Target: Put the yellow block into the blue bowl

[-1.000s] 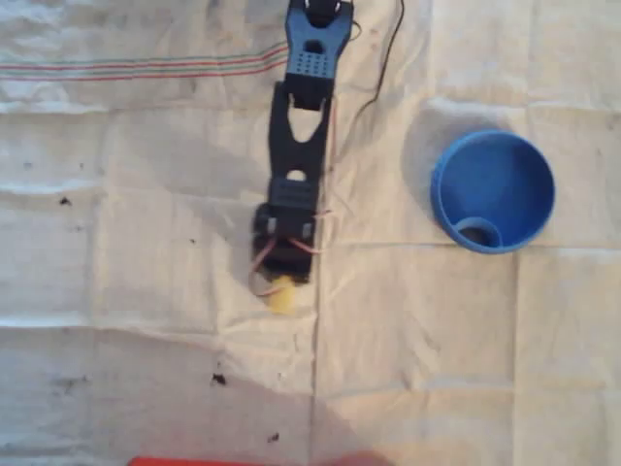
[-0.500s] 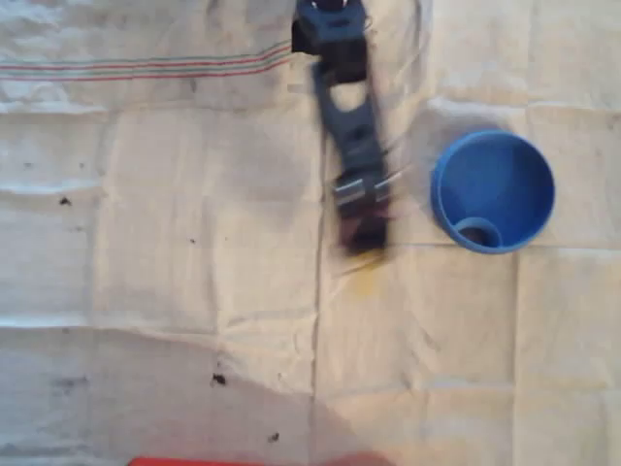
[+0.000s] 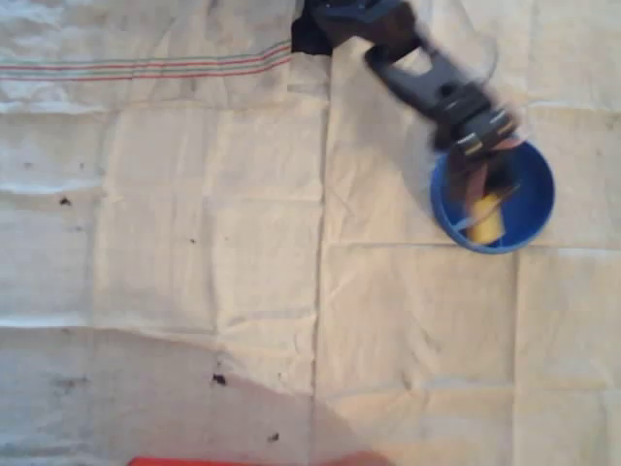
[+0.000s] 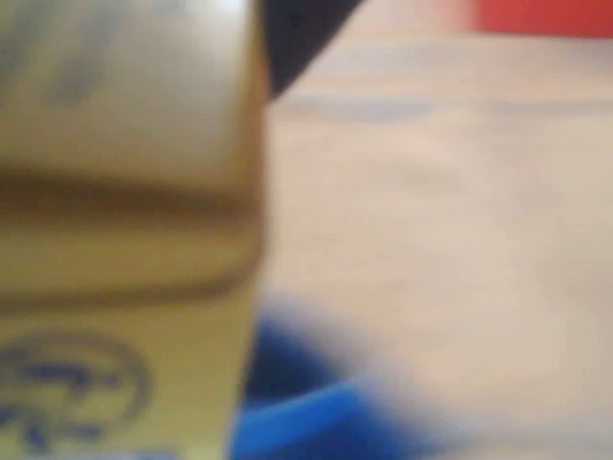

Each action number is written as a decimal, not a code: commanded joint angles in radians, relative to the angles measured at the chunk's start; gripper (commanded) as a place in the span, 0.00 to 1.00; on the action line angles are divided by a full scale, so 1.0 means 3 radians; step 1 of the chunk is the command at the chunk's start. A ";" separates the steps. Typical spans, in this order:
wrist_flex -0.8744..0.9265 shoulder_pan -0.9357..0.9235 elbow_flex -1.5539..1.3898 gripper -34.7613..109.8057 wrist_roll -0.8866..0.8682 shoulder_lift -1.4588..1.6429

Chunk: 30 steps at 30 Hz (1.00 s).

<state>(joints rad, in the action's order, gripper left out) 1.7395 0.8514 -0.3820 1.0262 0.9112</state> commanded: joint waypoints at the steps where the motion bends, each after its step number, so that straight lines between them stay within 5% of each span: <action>1: 0.0010 0.0153 0.0184 0.24 -0.0072 0.0353; 30: 0.0189 0.0169 0.0240 0.31 -0.0148 -0.0358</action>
<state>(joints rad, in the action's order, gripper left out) 1.8055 0.8928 -0.3820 0.9771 0.7486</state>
